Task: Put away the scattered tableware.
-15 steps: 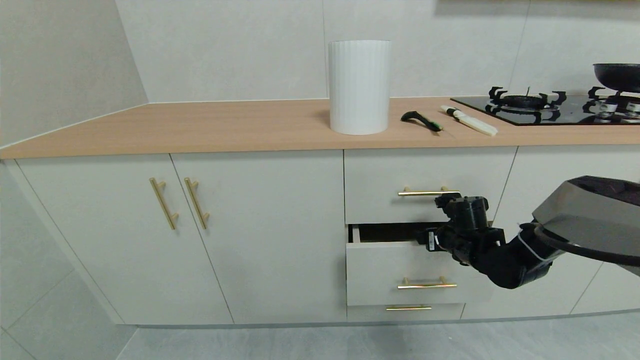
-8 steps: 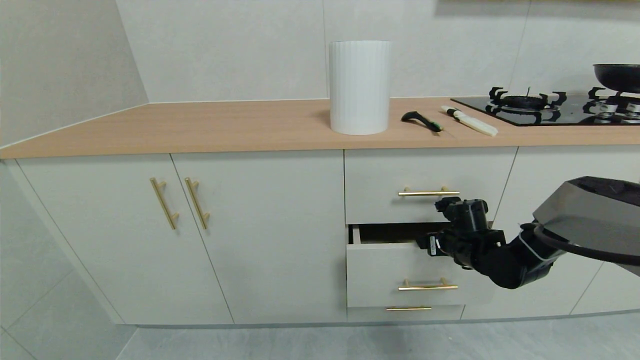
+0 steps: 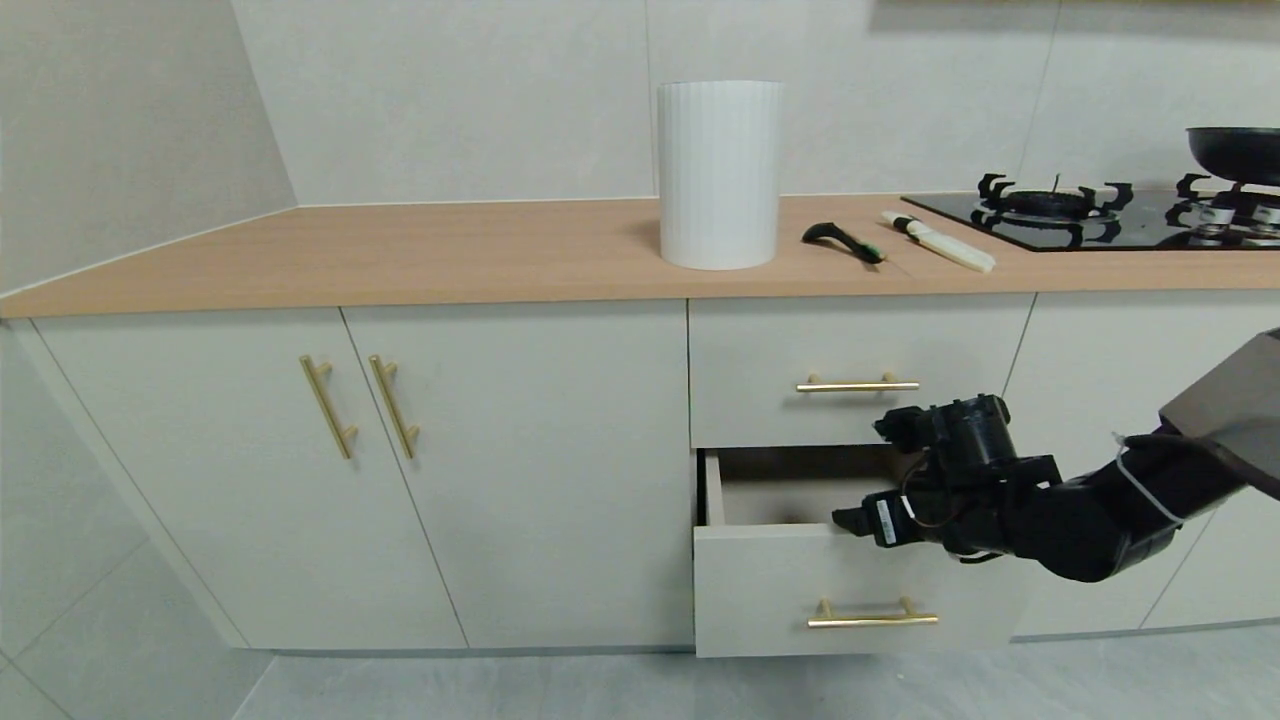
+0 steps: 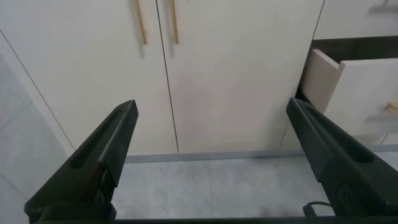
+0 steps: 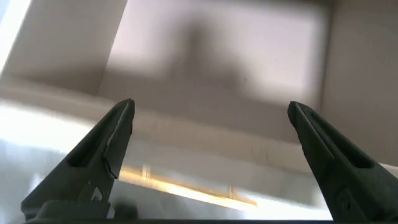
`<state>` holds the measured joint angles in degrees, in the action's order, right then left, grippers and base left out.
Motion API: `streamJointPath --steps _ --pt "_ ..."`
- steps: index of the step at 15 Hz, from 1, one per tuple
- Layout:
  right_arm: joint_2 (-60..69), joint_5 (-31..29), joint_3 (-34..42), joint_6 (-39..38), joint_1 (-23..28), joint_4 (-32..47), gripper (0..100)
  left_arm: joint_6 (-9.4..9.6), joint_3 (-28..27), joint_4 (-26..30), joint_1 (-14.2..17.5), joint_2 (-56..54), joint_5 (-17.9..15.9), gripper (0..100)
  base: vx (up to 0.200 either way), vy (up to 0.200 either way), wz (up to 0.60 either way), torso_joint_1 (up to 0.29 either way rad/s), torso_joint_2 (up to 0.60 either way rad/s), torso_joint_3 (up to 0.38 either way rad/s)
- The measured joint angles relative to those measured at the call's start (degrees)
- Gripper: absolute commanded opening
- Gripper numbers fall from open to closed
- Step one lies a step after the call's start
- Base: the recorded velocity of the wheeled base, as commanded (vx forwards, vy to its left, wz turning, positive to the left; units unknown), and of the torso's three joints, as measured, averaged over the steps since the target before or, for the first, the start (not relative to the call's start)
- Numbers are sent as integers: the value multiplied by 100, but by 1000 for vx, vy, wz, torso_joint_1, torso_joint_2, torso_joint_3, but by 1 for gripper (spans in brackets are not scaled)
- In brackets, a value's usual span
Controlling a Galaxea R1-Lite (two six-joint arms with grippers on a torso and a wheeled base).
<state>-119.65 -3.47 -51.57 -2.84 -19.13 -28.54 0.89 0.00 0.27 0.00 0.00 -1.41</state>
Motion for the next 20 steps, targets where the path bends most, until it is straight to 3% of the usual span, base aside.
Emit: streamJointPath --steps 4,10,15,20 --pt "317 156 439 612 -61 -12 100 1 0 -2 0 0 0 100 0 0 0 0 0 0" --pt "430 145 579 683 -221 394 100 1 0 0 0 0 0 100 0 0 0 0 0 0" --pt "363 94 228 -44 -215 -68 100 0 0 0 0 0 0 100 0 0 0 0 0 0" --pt "428 85 91 -183 -221 -151 100 1 0 -2 0 0 0 100 0 0 0 0 0 0"
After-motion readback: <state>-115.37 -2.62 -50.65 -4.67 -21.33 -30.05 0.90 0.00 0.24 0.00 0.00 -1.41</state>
